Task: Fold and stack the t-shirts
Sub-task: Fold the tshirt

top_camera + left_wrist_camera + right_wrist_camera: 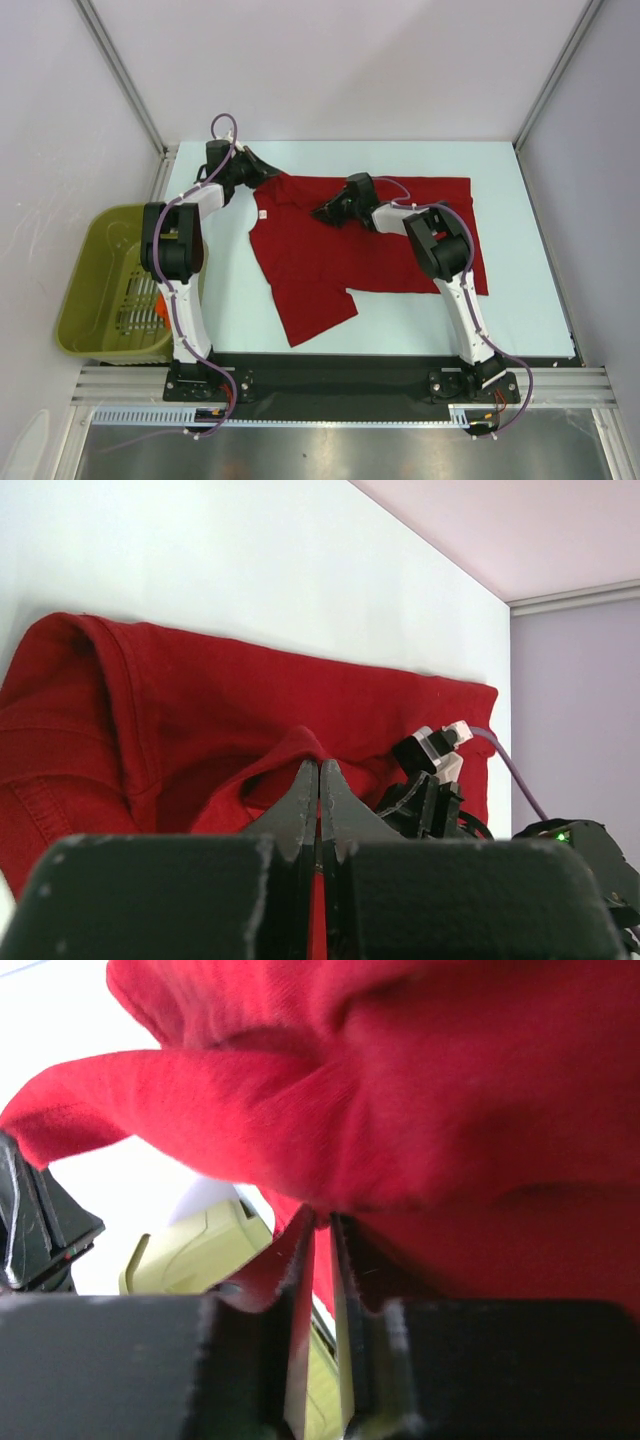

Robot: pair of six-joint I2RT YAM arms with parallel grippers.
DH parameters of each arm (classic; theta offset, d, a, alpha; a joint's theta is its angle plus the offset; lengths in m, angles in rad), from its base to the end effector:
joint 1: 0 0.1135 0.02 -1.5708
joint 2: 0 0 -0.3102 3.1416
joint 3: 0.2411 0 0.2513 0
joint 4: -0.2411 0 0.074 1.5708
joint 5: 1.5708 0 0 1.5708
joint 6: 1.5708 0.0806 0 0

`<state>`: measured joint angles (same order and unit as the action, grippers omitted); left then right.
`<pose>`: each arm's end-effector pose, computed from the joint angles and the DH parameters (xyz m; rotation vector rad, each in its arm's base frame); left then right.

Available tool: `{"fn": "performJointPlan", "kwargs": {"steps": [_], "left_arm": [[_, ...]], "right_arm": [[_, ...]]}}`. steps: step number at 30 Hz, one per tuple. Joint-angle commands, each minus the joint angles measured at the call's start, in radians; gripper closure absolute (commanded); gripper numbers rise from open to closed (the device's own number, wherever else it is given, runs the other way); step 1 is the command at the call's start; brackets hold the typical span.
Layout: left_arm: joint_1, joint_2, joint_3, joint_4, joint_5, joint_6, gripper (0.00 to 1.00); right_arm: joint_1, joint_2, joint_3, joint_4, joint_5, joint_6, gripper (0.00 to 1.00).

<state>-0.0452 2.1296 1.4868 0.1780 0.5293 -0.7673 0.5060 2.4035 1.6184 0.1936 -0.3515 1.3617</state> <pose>0.5417 -0.0652 0.2139 -0.4131 2.0882 -1.0348 0.5015 0.3096 0.1087 0.8202 2.3675 1.3321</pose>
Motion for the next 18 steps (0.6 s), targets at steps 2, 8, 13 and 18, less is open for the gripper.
{"fn": "performJointPlan", "kwargs": {"steps": [2, 8, 13, 18], "left_arm": [[0.004, -0.042, 0.003, 0.018, 0.024, 0.032, 1.0], [0.004, -0.082, -0.019, -0.051, 0.023, 0.079, 1.0], [0.004, -0.138, -0.106, -0.048, 0.035, 0.063, 1.0], [0.004, -0.194, -0.18, -0.124, 0.034, 0.08, 1.0]], "right_arm": [[-0.007, 0.026, 0.046, 0.004, 0.0, 0.01, 0.91], [-0.041, -0.009, 0.11, -0.075, -0.087, -0.12, 1.0], [-0.075, -0.015, 0.167, -0.189, -0.236, -0.187, 1.0], [-0.061, -0.046, 0.158, -0.356, -0.319, -0.307, 1.0]]}}
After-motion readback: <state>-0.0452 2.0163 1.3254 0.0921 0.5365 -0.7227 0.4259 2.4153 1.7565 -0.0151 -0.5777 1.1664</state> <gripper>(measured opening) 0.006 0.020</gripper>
